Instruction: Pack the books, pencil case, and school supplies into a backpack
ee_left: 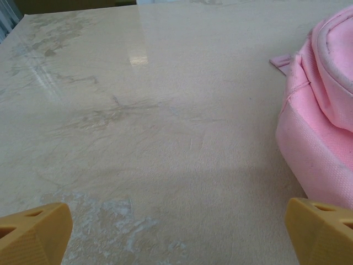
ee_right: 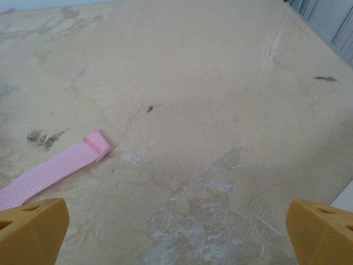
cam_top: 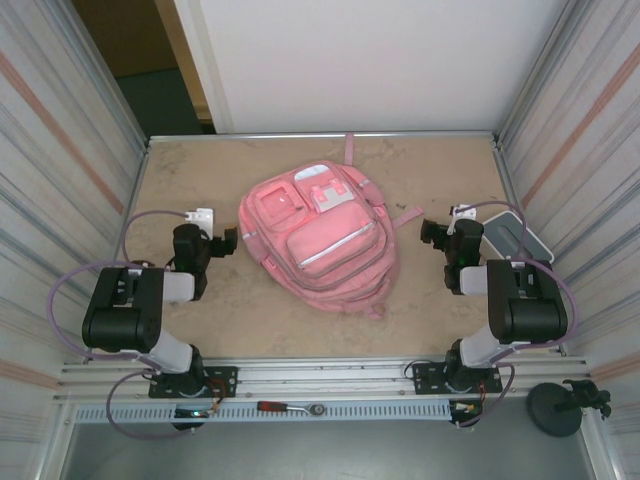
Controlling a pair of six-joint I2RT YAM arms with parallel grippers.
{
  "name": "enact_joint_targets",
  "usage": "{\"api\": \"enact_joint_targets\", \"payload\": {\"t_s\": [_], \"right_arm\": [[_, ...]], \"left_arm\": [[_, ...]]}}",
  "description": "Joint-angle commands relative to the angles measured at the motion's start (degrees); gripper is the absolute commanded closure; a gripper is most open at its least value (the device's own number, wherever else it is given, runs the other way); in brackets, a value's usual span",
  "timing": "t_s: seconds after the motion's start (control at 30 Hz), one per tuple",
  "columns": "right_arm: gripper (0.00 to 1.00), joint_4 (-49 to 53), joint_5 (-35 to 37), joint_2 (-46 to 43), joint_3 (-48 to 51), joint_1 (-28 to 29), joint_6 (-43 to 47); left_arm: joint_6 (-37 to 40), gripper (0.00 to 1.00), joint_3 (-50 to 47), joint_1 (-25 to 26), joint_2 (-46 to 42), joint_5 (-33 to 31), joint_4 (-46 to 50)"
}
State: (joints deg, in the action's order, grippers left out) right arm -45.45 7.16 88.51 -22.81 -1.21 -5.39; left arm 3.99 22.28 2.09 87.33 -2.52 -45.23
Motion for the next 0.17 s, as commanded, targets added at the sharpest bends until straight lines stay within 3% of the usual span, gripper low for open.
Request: {"api": "enact_joint_targets", "payload": {"t_s": [0.0,0.13], "right_arm": [[0.01,-1.4,-0.9,-0.2,-0.1,0.0,-0.4],[0.01,-1.6,-0.9,-0.3,-0.1,0.0,-0.4]], "left_arm": [[-0.6,0.01,1.1,-0.3,-0.8,0.7,-0.5],[-0.6,0.01,1.0,-0.3,-0.8,0.7,-0.5]]}}
